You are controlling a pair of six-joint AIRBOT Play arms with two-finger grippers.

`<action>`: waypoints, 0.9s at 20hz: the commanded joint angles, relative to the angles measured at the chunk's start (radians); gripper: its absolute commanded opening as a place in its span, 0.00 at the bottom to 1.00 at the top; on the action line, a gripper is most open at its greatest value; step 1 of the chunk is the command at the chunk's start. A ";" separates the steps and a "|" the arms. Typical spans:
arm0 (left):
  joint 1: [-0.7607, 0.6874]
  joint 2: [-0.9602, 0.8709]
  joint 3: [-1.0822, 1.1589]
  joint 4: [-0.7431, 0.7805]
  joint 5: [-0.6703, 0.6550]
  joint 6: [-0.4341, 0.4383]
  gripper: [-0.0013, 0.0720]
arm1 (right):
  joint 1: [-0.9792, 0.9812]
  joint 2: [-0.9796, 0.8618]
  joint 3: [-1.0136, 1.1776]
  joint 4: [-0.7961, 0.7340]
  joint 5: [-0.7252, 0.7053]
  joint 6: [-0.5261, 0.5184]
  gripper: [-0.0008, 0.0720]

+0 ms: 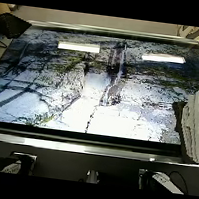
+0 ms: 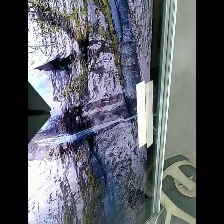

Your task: Fold the shirts.

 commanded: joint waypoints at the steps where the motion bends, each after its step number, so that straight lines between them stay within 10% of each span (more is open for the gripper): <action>1: -0.011 -0.003 0.002 0.000 0.029 0.000 0.05 | 0.018 0.004 0.233 0.010 -0.207 -0.064 0.95; 5: -0.108 -0.127 0.152 0.345 -0.063 -0.102 0.05 | 0.269 -0.001 0.426 0.004 -0.379 -0.157 0.93; 9: -0.222 -0.327 0.278 0.820 -0.345 -0.211 0.10 | 0.681 -0.084 0.426 -0.029 -0.114 -0.040 0.93; 12: -0.220 -0.422 0.254 0.778 -0.628 -0.237 0.86 | 0.930 -0.192 0.425 -0.024 0.133 -0.010 0.94; 18: -0.220 -0.269 -0.069 0.682 -0.430 -0.327 0.86 | 1.072 -0.265 0.391 0.043 0.220 -0.002 0.95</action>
